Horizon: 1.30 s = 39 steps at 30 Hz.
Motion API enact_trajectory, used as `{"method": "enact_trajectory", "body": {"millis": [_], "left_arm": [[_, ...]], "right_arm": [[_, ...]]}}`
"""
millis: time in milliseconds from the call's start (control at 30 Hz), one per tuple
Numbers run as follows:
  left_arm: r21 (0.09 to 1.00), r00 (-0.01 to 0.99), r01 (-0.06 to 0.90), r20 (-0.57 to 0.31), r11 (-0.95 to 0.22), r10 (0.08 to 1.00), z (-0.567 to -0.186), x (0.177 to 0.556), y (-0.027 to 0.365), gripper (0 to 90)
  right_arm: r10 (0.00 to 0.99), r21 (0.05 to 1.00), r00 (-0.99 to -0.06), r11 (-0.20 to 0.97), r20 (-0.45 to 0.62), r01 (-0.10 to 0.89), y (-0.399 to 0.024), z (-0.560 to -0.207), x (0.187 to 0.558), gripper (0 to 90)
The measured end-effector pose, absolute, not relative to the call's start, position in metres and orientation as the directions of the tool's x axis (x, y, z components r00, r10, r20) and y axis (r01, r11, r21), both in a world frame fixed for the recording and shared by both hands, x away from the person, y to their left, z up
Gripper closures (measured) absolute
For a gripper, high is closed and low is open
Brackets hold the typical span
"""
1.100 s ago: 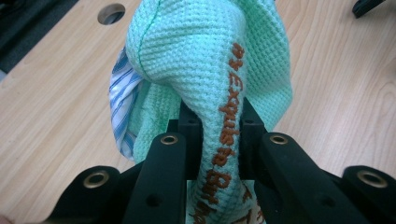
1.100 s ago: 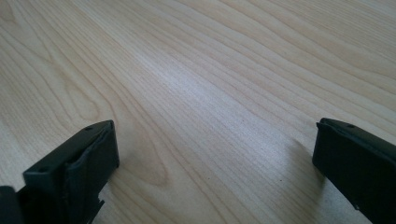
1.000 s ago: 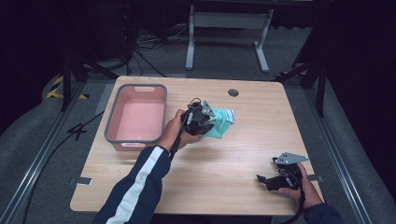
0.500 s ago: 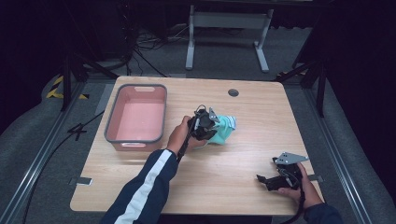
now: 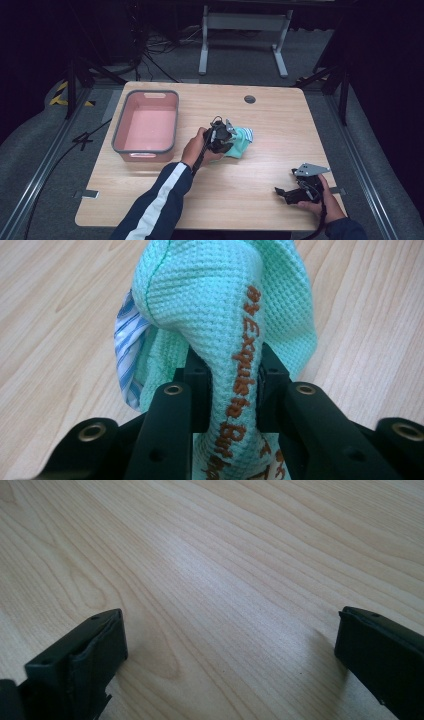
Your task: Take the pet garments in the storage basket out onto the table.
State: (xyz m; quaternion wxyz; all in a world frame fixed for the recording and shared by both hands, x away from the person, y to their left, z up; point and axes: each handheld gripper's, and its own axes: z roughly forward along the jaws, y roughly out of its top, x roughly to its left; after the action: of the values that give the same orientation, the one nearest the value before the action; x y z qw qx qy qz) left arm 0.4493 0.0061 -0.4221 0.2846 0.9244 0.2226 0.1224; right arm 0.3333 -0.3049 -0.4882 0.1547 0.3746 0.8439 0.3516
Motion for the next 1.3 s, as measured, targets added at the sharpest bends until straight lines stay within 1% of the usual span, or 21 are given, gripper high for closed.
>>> {"method": "enact_trajectory", "body": {"millis": [33,100,133,267,600,800,1033,1300], "left_arm": [[0.581,0.871,0.345,0.096,-0.737,0.483,-0.424,0.448,0.005,70.5],[0.581,0.871,0.343,0.097,-0.738,0.481,-0.425,0.448,0.004,69.7],[0.576,0.870,0.341,0.105,-0.743,0.481,-0.426,0.448,0.003,66.3],[0.580,0.868,0.343,0.105,-0.739,0.485,-0.426,0.448,0.003,63.0],[0.604,0.835,0.353,0.140,-0.715,0.532,-0.419,0.444,0.003,38.3],[0.617,0.825,0.349,0.156,-0.705,0.544,-0.411,0.441,0.004,28.7],[0.633,0.833,0.327,0.158,-0.702,0.531,-0.399,0.434,0.008,23.6],[0.630,0.851,0.276,0.192,-0.726,0.489,-0.383,0.421,0.014,22.7]], "right_arm": [[0.741,0.709,-0.671,0.472,0.002,0.523,-0.305,-0.488,0.333,0.6],[0.741,0.709,-0.671,0.472,0.003,0.524,-0.305,-0.488,0.333,0.6],[0.741,0.709,-0.671,0.472,0.002,0.523,-0.305,-0.488,0.333,0.6],[0.741,0.709,-0.672,0.472,0.002,0.523,-0.305,-0.488,0.333,0.6],[0.741,0.709,-0.671,0.472,0.003,0.524,-0.305,-0.488,0.333,0.6],[0.741,0.709,-0.671,0.472,0.003,0.524,-0.305,-0.488,0.333,0.6],[0.741,0.709,-0.671,0.472,0.003,0.524,-0.305,-0.488,0.333,0.6],[0.741,0.709,-0.671,0.472,0.003,0.524,-0.305,-0.488,0.333,0.6]]}}
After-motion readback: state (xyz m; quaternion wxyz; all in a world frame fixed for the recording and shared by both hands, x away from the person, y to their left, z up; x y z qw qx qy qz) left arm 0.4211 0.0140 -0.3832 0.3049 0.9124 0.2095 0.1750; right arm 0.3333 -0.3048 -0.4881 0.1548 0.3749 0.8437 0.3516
